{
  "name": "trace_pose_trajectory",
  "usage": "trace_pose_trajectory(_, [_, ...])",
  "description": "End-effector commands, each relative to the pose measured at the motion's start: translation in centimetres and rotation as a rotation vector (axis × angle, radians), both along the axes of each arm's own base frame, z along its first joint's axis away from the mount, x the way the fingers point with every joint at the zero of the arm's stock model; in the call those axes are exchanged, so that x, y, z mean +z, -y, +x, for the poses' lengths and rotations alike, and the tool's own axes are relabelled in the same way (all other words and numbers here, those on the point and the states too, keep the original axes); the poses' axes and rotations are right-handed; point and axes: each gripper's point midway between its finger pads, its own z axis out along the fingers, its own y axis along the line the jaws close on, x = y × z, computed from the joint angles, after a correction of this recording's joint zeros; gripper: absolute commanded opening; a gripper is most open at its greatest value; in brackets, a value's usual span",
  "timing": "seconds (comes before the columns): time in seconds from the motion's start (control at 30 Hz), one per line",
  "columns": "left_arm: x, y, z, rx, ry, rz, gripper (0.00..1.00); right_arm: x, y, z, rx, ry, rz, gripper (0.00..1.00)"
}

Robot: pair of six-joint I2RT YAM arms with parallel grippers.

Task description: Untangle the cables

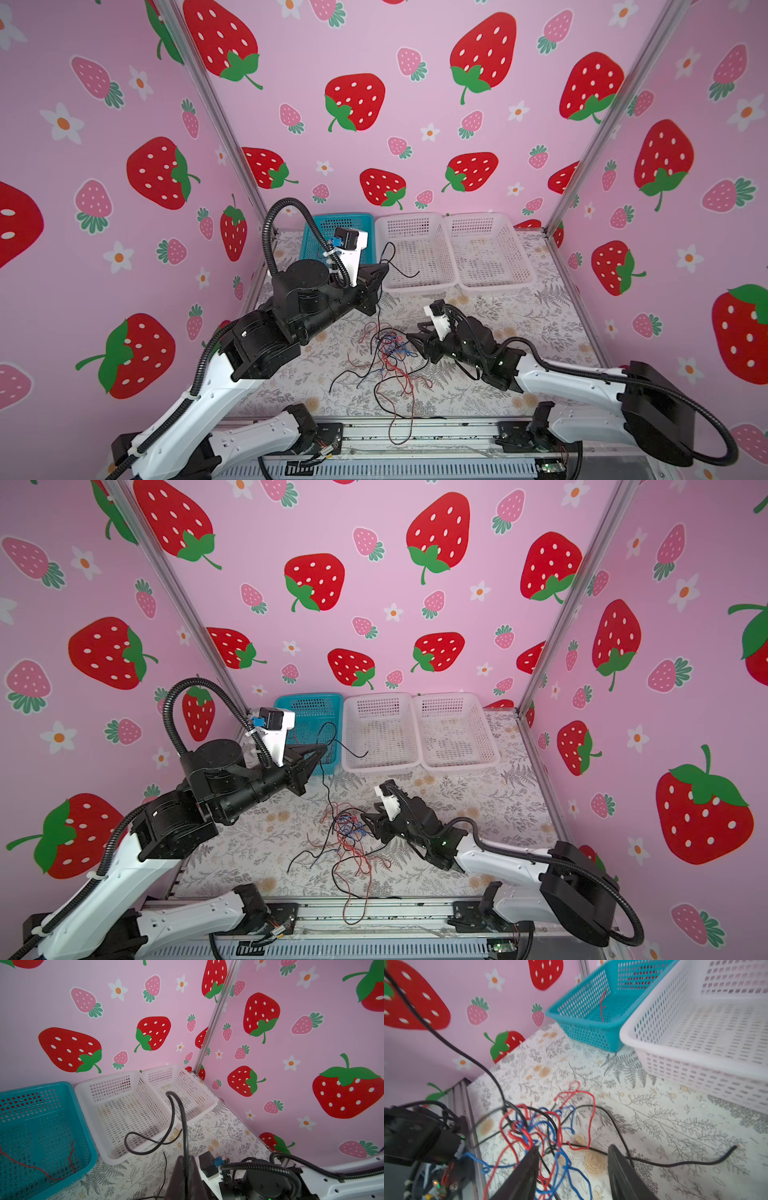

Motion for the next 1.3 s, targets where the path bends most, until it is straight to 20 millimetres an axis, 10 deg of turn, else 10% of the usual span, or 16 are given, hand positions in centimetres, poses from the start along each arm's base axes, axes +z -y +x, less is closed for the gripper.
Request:
trace_pose_trajectory(0.0, [2.6, 0.3, -0.3, -0.021, 0.032, -0.080, 0.00, 3.9, -0.7, -1.0, 0.092, 0.119, 0.035, 0.63])
trace_pose_trajectory(0.37, [1.5, 2.6, 0.0, -0.087, -0.034, -0.144, 0.00, 6.8, -6.6, -1.3, 0.277, 0.158, 0.113, 0.59])
trace_pose_trajectory(0.6, [0.1, 2.2, -0.2, -0.080, -0.056, -0.135, 0.00, 7.5, -6.6, -0.9, 0.253, 0.170, 0.121, 0.01])
trace_pose_trajectory(0.87, [-4.4, 0.5, -0.6, -0.024, -0.108, -0.088, 0.53, 10.1, -4.3, -0.5, 0.171, 0.219, 0.141, 0.00])
trace_pose_trajectory(1.27, [-12.7, 1.2, -3.8, -0.157, -0.260, -0.163, 0.67, 14.5, -2.7, -0.2, 0.124, 0.178, 0.222, 0.00])
